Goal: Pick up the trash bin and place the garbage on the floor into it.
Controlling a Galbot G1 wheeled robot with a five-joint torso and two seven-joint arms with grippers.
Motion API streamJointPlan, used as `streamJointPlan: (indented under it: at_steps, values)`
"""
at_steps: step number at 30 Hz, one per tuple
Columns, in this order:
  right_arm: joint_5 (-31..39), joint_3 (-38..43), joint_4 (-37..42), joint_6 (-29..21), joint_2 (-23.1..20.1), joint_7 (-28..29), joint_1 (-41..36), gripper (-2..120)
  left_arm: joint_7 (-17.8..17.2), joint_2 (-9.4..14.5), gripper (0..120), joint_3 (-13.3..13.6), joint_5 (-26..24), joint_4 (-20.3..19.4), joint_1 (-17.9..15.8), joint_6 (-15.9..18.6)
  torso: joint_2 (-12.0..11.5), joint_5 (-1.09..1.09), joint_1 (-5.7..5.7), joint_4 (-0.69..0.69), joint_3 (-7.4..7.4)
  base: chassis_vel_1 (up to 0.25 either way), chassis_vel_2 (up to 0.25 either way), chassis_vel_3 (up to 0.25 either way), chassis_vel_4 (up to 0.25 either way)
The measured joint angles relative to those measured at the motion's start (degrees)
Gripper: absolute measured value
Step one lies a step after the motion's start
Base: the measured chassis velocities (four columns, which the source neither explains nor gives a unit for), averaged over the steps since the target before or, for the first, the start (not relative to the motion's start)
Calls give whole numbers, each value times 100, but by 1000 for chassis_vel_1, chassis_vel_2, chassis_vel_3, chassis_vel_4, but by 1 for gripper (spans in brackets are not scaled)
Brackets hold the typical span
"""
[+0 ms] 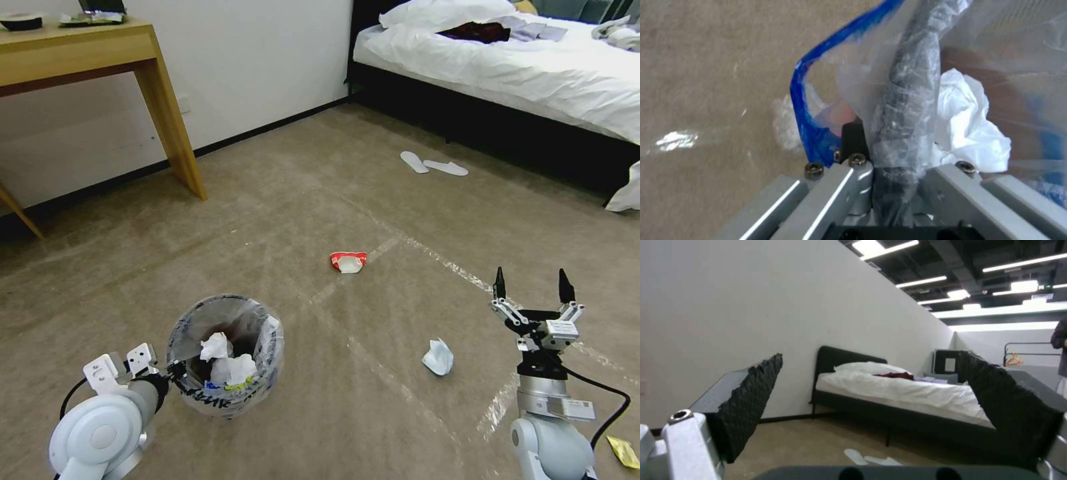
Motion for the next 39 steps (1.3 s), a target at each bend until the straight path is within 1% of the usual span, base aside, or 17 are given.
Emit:
streamJointPlan:
  at_steps: [8,13,17,22,29,35,37,38,39]
  values:
    - [-17,-33,-35,10,39,3,21,100,0,35,0,8,-5,45,-34,-12,0,1,0,-2,0,-159,165,159,-163]
    - [-21,-46,-57,29,53,-16,35,100,1,45,0,14,-10,67,-52,-13,0,0,0,-1,0,-163,169,169,-157]
    - [114,-73,-111,136,64,-95,81,100,4,49,0,14,-23,77,-67,-13,0,0,0,-1,0,-157,144,143,-151]
    - [120,-68,-144,148,65,-110,120,100,5,58,0,4,-34,79,-68,-14,-1,0,1,-1,1,-77,78,90,-80]
    - [-3,-27,-181,143,39,127,149,100,6,40,0,9,-29,44,-28,-14,-1,0,-1,-1,-1,-3,6,9,0]
    - [-28,19,-236,99,-81,210,190,100,-1,48,0,-1,-32,-18,-12,-14,-1,1,0,-1,0,0,0,0,0]
    - [-29,38,-378,34,-322,204,270,100,3,65,0,-10,-32,-23,-3,-20,-1,1,-1,-1,0,0,0,0,0]
    - [-29,38,-378,34,-322,204,270,100,3,65,0,-10,-32,-23,-3,-20,-1,1,-1,-1,0,0,0,0,0]
    - [-36,5,-514,-35,-538,141,307,100,11,76,0,-7,-30,-21,2,-20,-1,1,0,-1,0,0,0,0,0]
